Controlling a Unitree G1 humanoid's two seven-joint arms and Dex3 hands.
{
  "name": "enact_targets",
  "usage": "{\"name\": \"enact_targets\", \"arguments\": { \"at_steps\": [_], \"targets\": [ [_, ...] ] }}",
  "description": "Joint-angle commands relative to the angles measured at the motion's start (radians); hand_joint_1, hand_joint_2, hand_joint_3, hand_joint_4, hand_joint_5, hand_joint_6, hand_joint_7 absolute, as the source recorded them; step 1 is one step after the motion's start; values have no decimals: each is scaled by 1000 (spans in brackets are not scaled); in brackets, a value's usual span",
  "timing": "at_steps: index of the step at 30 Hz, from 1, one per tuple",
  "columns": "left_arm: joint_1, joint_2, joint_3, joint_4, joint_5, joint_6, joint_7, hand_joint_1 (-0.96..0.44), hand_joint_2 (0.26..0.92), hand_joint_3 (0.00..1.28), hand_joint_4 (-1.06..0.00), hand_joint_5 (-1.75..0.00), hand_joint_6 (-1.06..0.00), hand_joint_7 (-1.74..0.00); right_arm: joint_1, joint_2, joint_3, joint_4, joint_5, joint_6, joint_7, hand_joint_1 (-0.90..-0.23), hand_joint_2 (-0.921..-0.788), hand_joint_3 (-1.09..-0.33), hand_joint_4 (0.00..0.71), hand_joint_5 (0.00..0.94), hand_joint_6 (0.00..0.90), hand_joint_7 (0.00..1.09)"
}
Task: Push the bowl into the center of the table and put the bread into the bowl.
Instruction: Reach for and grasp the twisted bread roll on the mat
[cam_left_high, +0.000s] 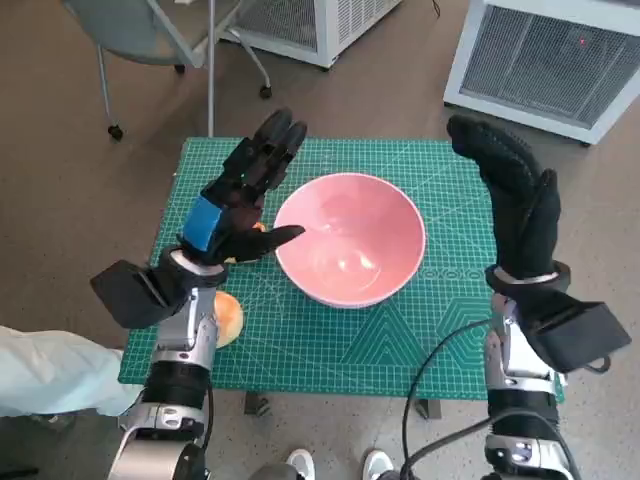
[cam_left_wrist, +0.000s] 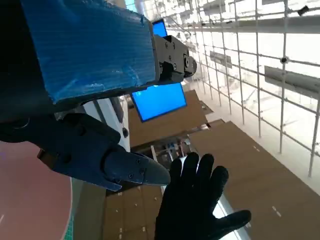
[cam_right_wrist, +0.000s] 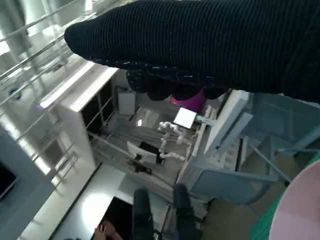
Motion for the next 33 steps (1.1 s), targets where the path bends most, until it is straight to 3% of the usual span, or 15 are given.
{"name": "enact_targets", "arguments": {
  "at_steps": [1, 12, 17, 24, 33],
  "targets": [
    [-18, 2, -2, -21, -12, -2, -16, -429, 921, 95, -134, 0, -220, -4, 34, -10, 15, -27, -31, 34, -23, -746, -921, -746, 178, 0, 41, 519],
    [-23, 22, 5, -2, -1, -24, -36, -420, 921, 95, -132, -1, -219, -3, 32, -15, 37, -39, -37, 69, -36, -755, -921, -745, 177, 0, 29, 529],
    [-14, 91, 4, -9, 79, -24, 11, -414, 919, 79, -136, -3, -217, -2, 31, -11, 46, -39, -34, 77, -38, -758, -921, -746, 176, 0, 23, 532],
    [-1, 335, -30, -97, 411, 140, 158, -372, 873, 20, -100, 0, -200, -2, 28, -1, 57, -34, -18, 90, -30, -763, -921, -746, 175, 0, 22, 539],
    [-29, 469, -144, -197, 671, 467, 196, -165, 776, 1, -80, -1, -251, -20, 17, 7, 60, -18, 10, 95, -14, -768, -921, -746, 173, 0, 18, 547]
  ]
}}
